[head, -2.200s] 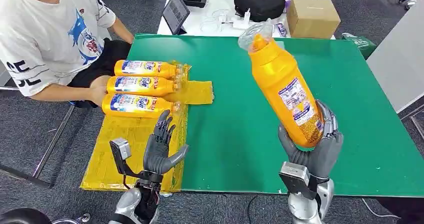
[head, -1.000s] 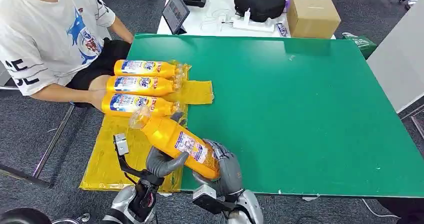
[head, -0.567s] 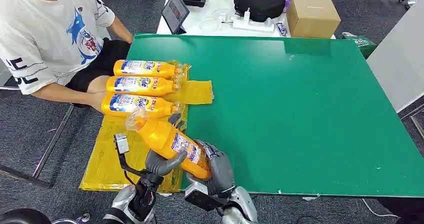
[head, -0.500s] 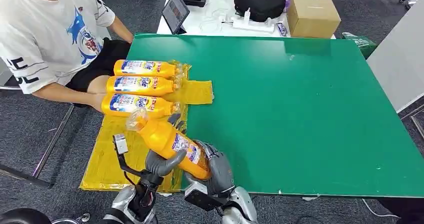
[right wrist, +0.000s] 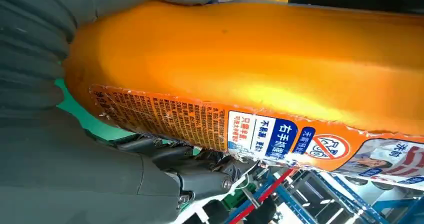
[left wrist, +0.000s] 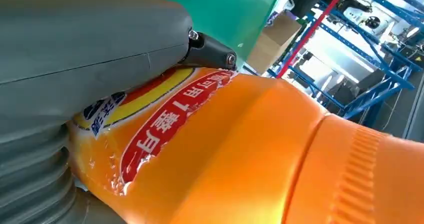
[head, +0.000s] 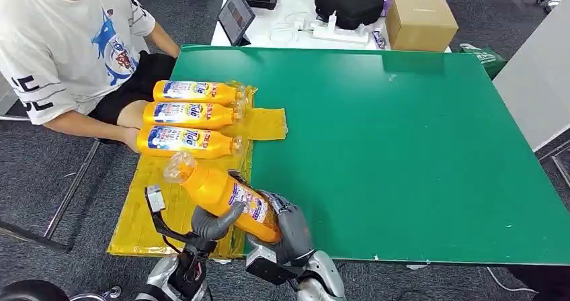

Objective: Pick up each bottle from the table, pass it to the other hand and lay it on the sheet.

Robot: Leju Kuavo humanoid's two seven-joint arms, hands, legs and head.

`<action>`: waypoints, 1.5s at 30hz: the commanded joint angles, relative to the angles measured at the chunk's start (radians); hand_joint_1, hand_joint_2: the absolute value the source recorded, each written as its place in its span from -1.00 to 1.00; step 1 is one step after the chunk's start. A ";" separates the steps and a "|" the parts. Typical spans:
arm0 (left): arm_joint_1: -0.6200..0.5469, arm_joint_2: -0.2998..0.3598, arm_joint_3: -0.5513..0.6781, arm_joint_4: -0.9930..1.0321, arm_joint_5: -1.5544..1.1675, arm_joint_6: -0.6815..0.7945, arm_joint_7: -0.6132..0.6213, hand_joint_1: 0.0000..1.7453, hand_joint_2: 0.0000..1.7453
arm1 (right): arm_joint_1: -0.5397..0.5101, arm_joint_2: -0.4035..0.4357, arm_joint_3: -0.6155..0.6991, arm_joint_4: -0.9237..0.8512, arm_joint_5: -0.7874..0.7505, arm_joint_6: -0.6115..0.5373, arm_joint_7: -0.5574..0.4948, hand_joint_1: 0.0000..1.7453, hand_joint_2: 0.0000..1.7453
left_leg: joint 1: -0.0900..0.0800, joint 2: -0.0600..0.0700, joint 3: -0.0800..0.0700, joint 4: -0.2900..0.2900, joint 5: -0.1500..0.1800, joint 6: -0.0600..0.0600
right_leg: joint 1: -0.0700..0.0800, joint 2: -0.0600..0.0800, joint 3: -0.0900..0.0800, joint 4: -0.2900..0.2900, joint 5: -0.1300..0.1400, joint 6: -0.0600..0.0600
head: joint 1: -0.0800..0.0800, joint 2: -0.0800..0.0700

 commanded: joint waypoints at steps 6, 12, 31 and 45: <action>-0.021 0.000 -0.042 -0.039 -0.005 -0.001 0.004 1.00 1.00 | -0.026 -0.004 0.021 0.066 0.000 0.026 0.026 -1.00 1.00 | 0.001 -0.001 0.003 0.000 -0.001 0.000 | 0.001 -0.002 0.004 0.000 -0.001 -0.001 | 0.000 0.000; -0.013 -0.012 0.010 -0.112 -0.187 0.179 -0.101 1.00 1.00 | 0.005 -0.014 -0.041 -0.101 -0.130 0.160 0.042 -1.00 -1.00 | 0.001 0.001 0.002 0.002 -0.002 0.000 | 0.001 0.000 0.003 0.001 -0.001 -0.001 | 0.000 0.000; -0.079 0.022 0.248 -0.114 -1.014 0.870 -0.242 1.00 1.00 | 0.144 -0.023 -0.224 -0.682 -0.352 0.123 -0.049 -1.00 -1.00 | 0.000 0.000 0.001 0.000 -0.001 -0.001 | 0.000 -0.001 0.002 0.001 -0.001 -0.001 | 0.000 0.000; -0.171 0.101 0.208 0.178 -1.514 1.008 -0.086 1.00 1.00 | 0.131 -0.040 -0.204 -0.782 -0.427 0.001 -0.050 -1.00 -1.00 | 0.000 0.000 0.002 -0.001 0.000 -0.001 | 0.001 -0.001 0.002 0.000 0.000 -0.001 | 0.000 0.000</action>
